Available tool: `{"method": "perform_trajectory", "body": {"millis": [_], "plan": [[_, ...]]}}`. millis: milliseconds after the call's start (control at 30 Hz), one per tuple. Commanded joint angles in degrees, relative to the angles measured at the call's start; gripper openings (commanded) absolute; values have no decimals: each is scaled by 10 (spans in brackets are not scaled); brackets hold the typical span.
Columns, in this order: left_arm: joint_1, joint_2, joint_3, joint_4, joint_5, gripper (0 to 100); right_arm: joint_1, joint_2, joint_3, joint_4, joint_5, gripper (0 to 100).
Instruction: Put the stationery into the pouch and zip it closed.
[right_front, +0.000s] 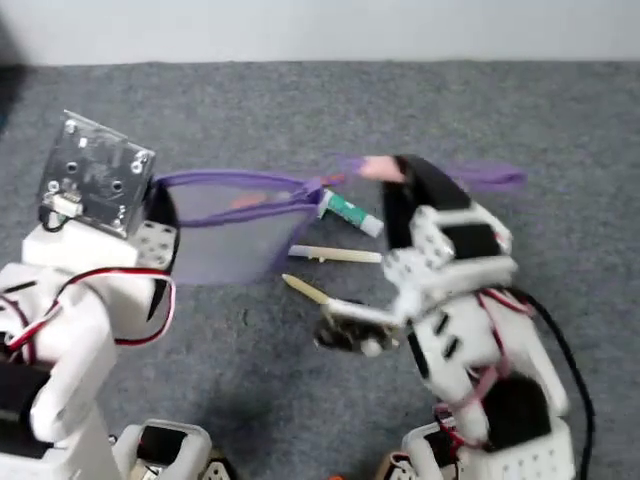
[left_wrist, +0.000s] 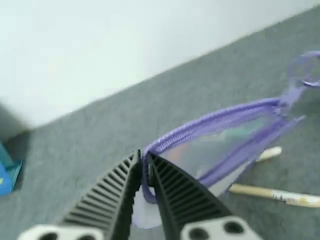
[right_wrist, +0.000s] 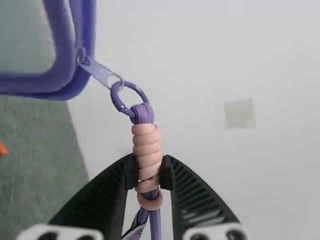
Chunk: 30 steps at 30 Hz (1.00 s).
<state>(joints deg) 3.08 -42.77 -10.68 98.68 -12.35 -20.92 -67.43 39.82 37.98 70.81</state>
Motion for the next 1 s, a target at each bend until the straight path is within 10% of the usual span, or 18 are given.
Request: {"method": "perform_trajectory", "body": {"millis": [0, 200, 400, 967], "plan": [[-32, 1, -26, 18, -5, 13, -34, 48, -5, -44, -9, 10], [-61, -11, 15, 17, -8, 13, -65, 90, -8, -3, -63, 42], [-77, -11, 58, 17, -4, 13, -9, 51, -39, 153, -158, 297], [-75, -11, 128, -35, 68, 13, 153, 59, -85, 516, -377, 296]]}}
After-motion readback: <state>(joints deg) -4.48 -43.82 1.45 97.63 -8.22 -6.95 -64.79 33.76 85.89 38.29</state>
